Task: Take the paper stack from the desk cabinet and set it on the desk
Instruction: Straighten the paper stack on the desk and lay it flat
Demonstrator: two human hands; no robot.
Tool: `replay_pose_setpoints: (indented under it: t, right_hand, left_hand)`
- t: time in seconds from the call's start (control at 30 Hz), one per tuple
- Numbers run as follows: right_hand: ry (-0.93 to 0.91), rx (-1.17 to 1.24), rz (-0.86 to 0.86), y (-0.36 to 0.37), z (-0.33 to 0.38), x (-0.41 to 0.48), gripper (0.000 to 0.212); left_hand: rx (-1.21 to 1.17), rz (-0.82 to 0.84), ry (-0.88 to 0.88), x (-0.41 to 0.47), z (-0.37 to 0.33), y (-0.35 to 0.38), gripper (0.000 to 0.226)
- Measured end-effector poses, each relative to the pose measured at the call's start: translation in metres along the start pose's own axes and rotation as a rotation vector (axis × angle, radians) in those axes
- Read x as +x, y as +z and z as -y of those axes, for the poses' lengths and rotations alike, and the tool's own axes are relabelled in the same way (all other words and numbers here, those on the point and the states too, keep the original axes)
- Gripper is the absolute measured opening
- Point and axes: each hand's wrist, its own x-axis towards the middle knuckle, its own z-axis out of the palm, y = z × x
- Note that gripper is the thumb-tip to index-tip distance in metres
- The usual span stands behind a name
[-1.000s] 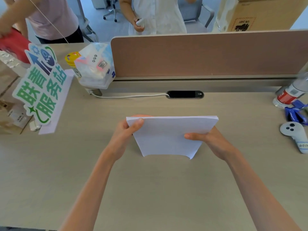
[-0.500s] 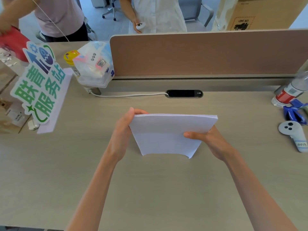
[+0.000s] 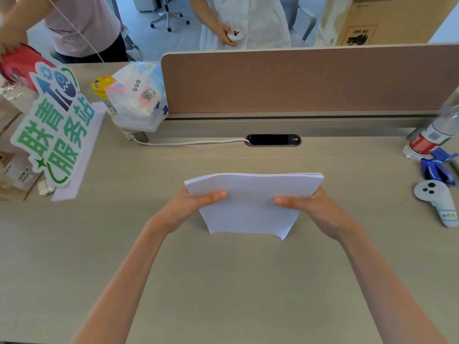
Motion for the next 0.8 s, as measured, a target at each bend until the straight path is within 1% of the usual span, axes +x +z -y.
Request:
replay_pose_setpoints:
  t: [0.03,0.1,0.23,0.3,0.4,0.53,0.63,0.67,0.73,0.8]
  right_hand:
    - [0.035,-0.001,0.011,0.0,-0.009,-0.001,0.033]
    - [0.106,-0.019,0.031,0.001,-0.03,-0.003,0.033]
    - [0.163,-0.055,0.021,0.004,-0.052,0.002,0.024]
    - [0.176,-0.069,0.041,0.008,-0.049,0.01,0.026]
    - [0.199,-0.046,0.05,0.021,-0.045,0.024,0.026]
    - [0.253,-0.027,0.064,0.054,-0.051,0.05,0.02]
    - [0.304,-0.013,0.041,0.079,-0.059,0.071,0.014]
    - [0.317,-0.011,0.032,0.087,-0.063,0.078,0.013]
    - [0.346,-0.006,0.009,0.105,-0.071,0.093,0.018]
    - [0.383,-0.015,-0.042,0.125,-0.079,0.111,0.026]
  left_hand:
    - [-0.003,-0.006,-0.012,0.001,0.008,0.001,0.025]
    - [0.003,-0.021,-0.032,0.001,0.023,0.006,0.028]
    - [0.008,-0.048,-0.016,0.003,0.029,0.006,0.033]
    - [0.012,-0.045,-0.012,0.007,0.027,-0.005,0.033]
    - [-0.022,-0.055,-0.047,0.009,0.027,-0.032,0.04]
    - [-0.072,-0.13,-0.166,0.018,0.044,-0.073,0.032]
    - [-0.133,-0.243,-0.214,0.028,0.067,-0.096,0.056]
    - [-0.153,-0.274,-0.222,0.032,0.075,-0.104,0.053]
    - [-0.176,-0.314,-0.238,0.041,0.091,-0.122,0.037]
    - [-0.18,-0.349,-0.256,0.054,0.105,-0.142,0.032]
